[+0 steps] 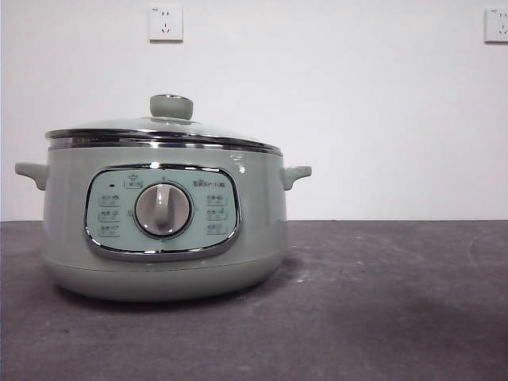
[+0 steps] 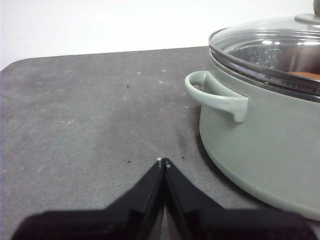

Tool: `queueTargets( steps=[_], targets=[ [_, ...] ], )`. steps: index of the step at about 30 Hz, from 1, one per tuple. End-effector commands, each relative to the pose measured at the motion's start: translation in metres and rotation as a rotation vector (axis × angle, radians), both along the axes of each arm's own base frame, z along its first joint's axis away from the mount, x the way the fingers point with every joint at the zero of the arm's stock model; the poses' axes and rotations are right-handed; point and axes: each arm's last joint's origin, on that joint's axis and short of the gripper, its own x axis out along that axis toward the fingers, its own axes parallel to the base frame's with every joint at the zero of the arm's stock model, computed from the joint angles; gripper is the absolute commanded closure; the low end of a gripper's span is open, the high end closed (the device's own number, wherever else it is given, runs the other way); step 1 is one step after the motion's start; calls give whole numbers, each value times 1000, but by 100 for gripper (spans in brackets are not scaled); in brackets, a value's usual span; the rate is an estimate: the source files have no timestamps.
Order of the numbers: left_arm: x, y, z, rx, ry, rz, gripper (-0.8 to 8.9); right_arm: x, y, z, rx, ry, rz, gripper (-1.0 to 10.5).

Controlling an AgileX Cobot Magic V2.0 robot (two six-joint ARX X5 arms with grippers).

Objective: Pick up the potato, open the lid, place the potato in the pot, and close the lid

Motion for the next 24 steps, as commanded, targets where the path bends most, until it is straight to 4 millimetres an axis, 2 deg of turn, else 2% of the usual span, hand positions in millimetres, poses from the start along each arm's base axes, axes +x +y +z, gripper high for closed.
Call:
queueTargets(
  steps=[1, 10, 24],
  targets=[
    [1, 0, -5, 9, 10, 2, 816, 2, 0, -6, 5, 30, -3, 946],
    [1, 0, -5, 9, 10, 2, 816, 5, 1, -12, -4, 98, -3, 946],
    [1, 0, -5, 9, 10, 2, 816, 5, 1, -12, -4, 103, -3, 946]
  ],
)
